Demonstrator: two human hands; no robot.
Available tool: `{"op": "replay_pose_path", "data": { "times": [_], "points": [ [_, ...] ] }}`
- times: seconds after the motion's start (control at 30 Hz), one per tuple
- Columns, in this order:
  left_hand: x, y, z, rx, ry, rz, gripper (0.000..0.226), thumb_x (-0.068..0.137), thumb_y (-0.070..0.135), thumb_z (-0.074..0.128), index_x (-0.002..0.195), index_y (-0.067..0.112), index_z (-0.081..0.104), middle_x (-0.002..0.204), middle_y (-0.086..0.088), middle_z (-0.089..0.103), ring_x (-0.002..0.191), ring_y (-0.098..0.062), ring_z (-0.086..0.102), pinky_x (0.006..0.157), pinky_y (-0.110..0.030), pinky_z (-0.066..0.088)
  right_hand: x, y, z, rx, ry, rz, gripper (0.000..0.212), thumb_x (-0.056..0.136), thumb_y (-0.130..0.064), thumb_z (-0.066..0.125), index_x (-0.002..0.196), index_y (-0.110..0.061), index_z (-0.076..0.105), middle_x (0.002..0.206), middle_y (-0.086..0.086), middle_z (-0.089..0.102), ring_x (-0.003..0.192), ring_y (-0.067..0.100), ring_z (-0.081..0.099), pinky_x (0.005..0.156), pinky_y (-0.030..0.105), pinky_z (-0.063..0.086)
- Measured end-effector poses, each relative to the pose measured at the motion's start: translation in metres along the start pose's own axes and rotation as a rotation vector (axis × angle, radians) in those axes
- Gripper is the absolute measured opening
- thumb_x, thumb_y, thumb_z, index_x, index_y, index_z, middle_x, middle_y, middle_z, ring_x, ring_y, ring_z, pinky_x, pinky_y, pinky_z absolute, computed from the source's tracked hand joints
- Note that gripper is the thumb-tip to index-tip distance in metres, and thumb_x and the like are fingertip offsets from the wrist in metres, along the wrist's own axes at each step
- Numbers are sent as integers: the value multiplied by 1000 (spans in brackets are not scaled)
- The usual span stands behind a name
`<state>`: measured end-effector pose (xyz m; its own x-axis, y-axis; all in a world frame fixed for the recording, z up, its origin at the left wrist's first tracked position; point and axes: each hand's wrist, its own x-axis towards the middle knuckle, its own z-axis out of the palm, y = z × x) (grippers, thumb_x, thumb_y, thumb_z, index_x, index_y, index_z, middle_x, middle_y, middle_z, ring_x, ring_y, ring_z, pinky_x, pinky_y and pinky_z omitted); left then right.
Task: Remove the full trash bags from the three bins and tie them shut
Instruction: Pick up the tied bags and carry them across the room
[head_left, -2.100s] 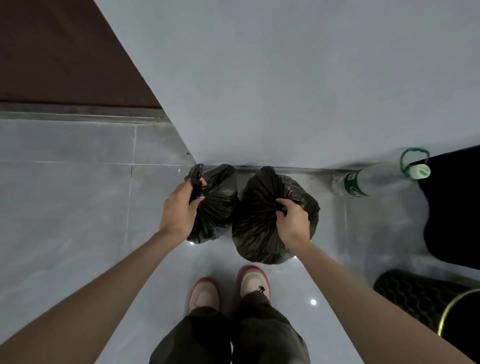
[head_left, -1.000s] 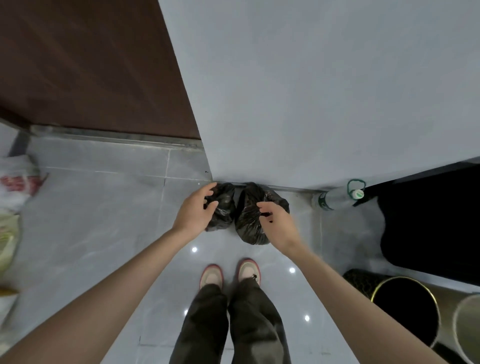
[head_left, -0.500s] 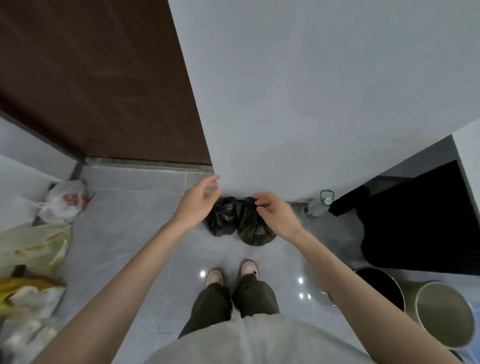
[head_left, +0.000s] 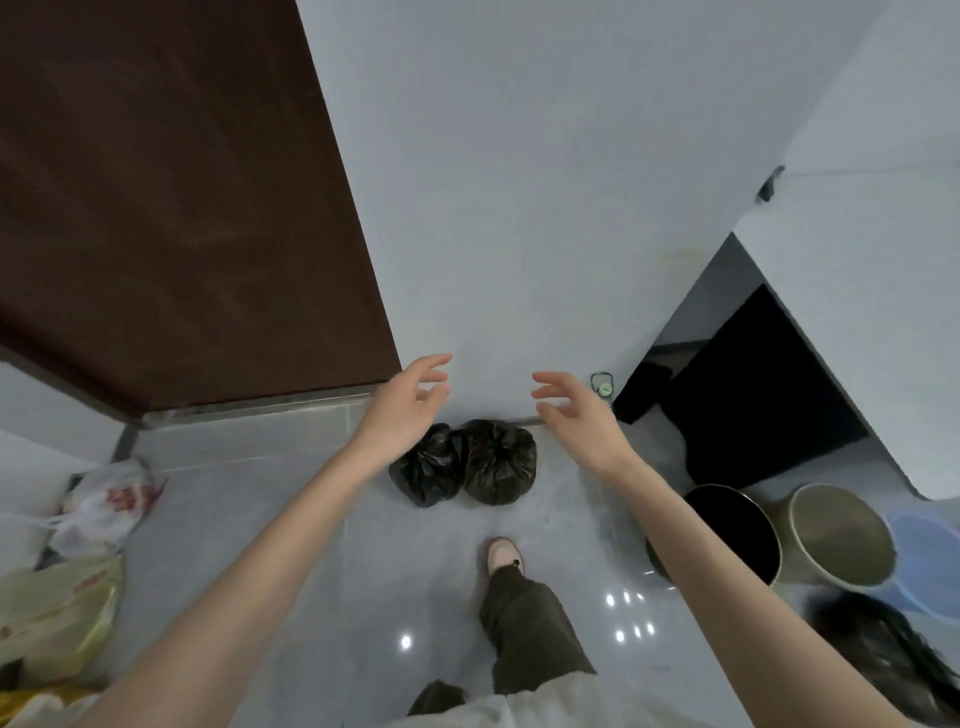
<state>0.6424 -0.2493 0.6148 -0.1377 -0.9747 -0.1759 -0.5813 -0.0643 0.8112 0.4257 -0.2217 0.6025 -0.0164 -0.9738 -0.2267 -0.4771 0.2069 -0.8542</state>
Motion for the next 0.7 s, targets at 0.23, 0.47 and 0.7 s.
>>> {"op": "replay_pose_path", "data": {
  "times": [0.23, 0.47, 0.7],
  "points": [
    [-87, 28, 17, -2, -121, 136, 36, 97, 24, 47, 133, 27, 48, 118, 7, 58, 98, -8, 58, 85, -22, 41, -127, 6, -6, 51, 227, 63, 35, 94, -16, 51, 129, -21, 53, 115, -7, 62, 89, 2, 58, 69, 2, 42],
    [-166, 55, 57, -7, -197, 216, 34, 96, 22, 46, 130, 25, 51, 117, 6, 59, 96, -6, 58, 84, -21, 41, -233, 32, -31, 75, 354, 134, 36, 94, -19, 51, 129, -24, 51, 116, -9, 60, 102, 11, 57, 76, 19, 42],
    [-230, 92, 139, 19, -298, 237, 34, 96, 21, 48, 129, 24, 52, 114, 5, 60, 97, -10, 58, 84, -19, 37, -328, 97, -82, 105, 476, 232, 37, 92, -17, 52, 128, -23, 53, 117, -5, 64, 102, 18, 61, 88, 30, 49]
  ]
}}
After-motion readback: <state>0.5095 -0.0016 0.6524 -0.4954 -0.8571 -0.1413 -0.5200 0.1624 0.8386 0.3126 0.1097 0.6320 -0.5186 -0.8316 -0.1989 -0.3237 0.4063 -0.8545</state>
